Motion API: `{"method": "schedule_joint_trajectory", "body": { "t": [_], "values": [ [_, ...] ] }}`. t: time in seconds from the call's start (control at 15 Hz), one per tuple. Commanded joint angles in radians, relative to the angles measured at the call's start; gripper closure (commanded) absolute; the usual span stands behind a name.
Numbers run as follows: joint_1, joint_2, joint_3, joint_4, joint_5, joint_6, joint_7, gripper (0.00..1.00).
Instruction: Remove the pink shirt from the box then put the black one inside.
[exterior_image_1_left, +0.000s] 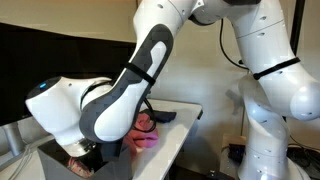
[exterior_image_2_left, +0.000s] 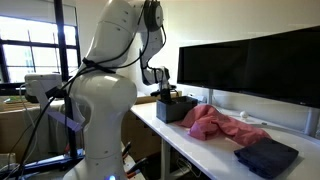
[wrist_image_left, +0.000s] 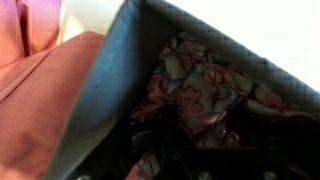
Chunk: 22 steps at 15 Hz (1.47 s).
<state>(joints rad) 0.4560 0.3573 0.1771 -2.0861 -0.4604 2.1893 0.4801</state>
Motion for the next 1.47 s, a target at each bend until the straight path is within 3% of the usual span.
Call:
{"method": "schedule_joint_trajectory", "body": {
  "t": [0.0,0.2,0.93,1.4],
  "values": [
    [0.0,-0.057,-0.012,0.014,-0.026,-0.033,0.03,0.78],
    [-0.013,-0.107,-0.007,0.047,-0.006,-0.078,0.021,0.96],
    [-0.066,-0.304,0.031,0.155,0.01,-0.15,-0.049,0.94],
    [-0.122,-0.307,0.031,0.438,-0.056,-0.196,-0.139,0.94]
  ]
}}
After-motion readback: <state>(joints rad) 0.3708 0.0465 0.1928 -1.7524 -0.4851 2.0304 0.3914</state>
